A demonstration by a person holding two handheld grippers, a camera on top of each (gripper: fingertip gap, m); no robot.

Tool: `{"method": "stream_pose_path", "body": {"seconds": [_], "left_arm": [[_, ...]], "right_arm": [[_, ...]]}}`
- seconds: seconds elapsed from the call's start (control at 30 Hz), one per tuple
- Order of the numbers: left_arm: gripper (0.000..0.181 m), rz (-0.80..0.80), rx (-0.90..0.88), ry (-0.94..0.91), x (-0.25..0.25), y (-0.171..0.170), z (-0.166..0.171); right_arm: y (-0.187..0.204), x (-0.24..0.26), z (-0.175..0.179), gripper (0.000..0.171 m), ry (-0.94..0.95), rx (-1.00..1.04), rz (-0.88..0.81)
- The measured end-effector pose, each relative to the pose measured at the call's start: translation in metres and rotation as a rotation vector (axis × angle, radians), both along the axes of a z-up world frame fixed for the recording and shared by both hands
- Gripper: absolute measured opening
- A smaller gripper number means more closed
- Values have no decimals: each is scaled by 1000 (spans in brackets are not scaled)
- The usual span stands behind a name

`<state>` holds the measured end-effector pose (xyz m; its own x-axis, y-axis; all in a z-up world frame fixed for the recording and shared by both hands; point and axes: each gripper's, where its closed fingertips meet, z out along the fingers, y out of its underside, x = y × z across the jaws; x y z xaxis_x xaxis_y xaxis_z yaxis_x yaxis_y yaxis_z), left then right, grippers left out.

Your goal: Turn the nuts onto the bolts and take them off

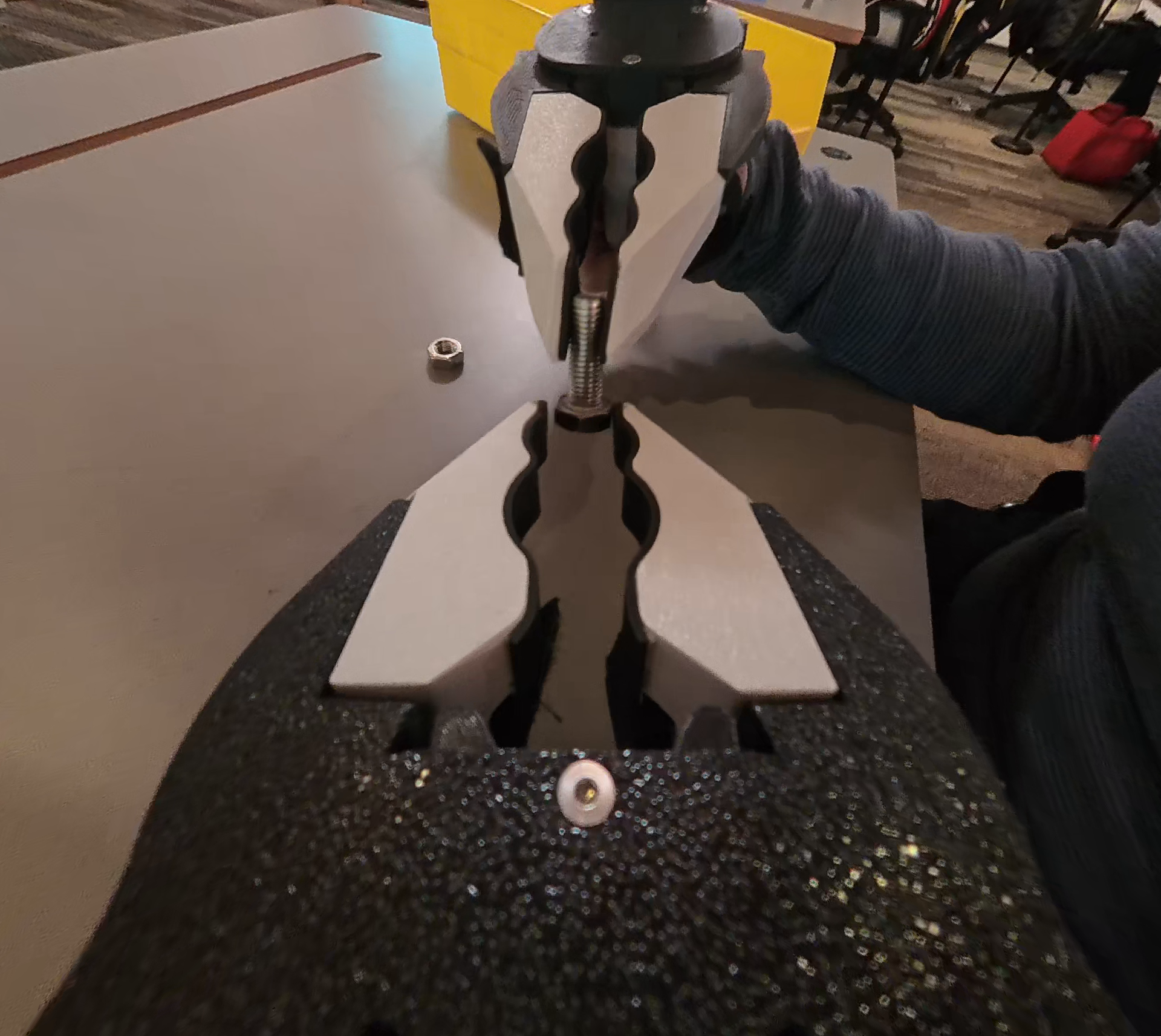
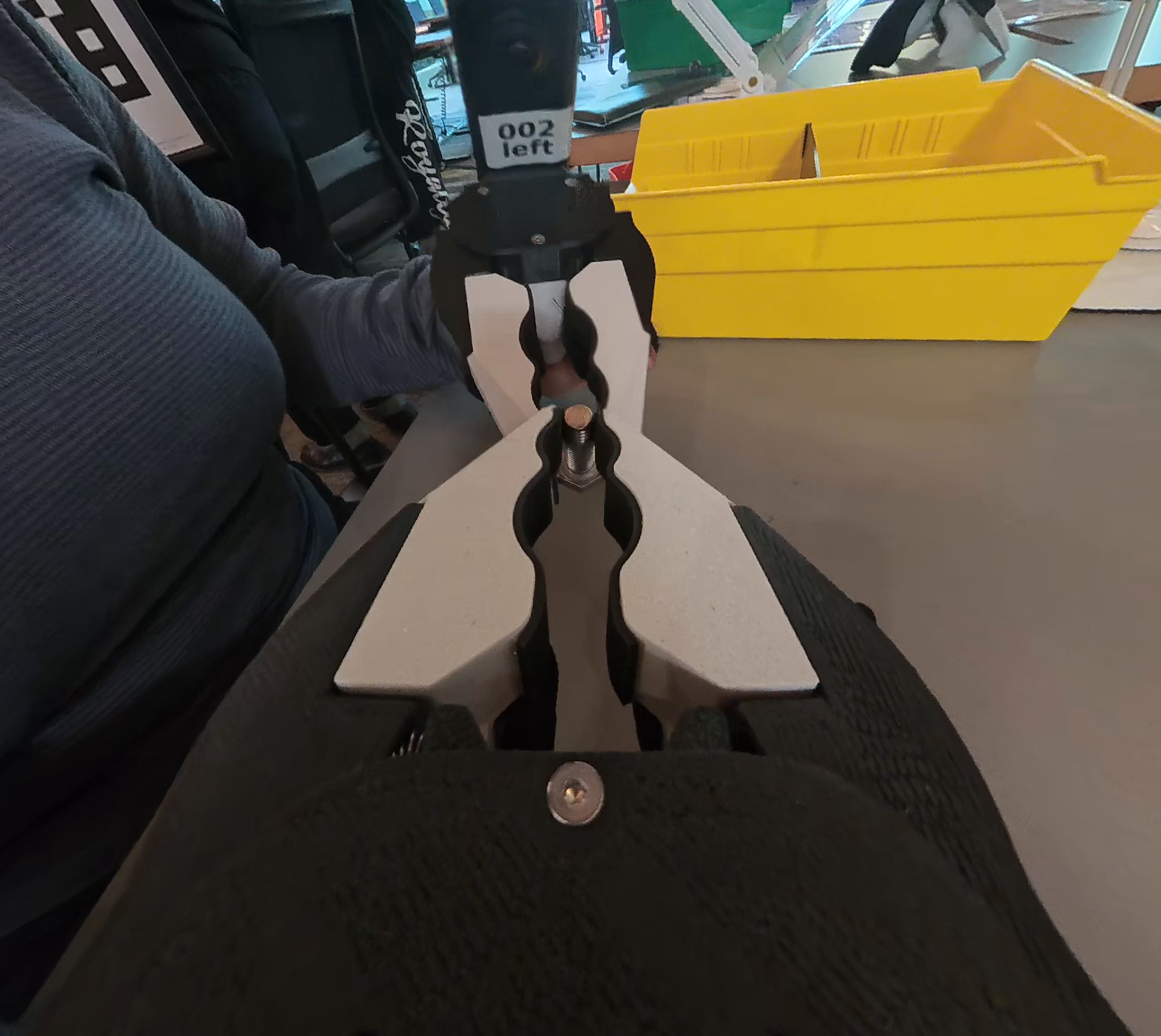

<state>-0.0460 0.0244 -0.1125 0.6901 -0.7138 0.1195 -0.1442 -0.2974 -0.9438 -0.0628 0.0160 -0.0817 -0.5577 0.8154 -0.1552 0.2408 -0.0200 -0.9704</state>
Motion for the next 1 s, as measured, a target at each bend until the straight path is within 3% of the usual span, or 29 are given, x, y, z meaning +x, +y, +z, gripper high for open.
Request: {"method": "stream_pose_path", "body": {"seconds": [0.4,0.63,0.67,0.73,0.83,0.9,1.0], "left_arm": [[17,4,66,-72,2,2,11],[15,32,85,-21,0,6,10],[15,49,90,-16,-2,9,11],[15,99,92,11,-9,18,10],[14,197,123,54,-20,42,15],[14,262,176,82,-27,63,21],[14,214,215,11,-19,87,31]], "right_arm": [[3,3,9,8,37,-31,-2],[5,2,9,8,44,-19,-23],[8,1,10,9,53,-17,-47],[25,0,21,26,100,-41,-136],[81,4,26,32,111,-29,-429],[112,14,7,33,15,84,-588],[128,28,-33,29,-195,254,-633]]}}
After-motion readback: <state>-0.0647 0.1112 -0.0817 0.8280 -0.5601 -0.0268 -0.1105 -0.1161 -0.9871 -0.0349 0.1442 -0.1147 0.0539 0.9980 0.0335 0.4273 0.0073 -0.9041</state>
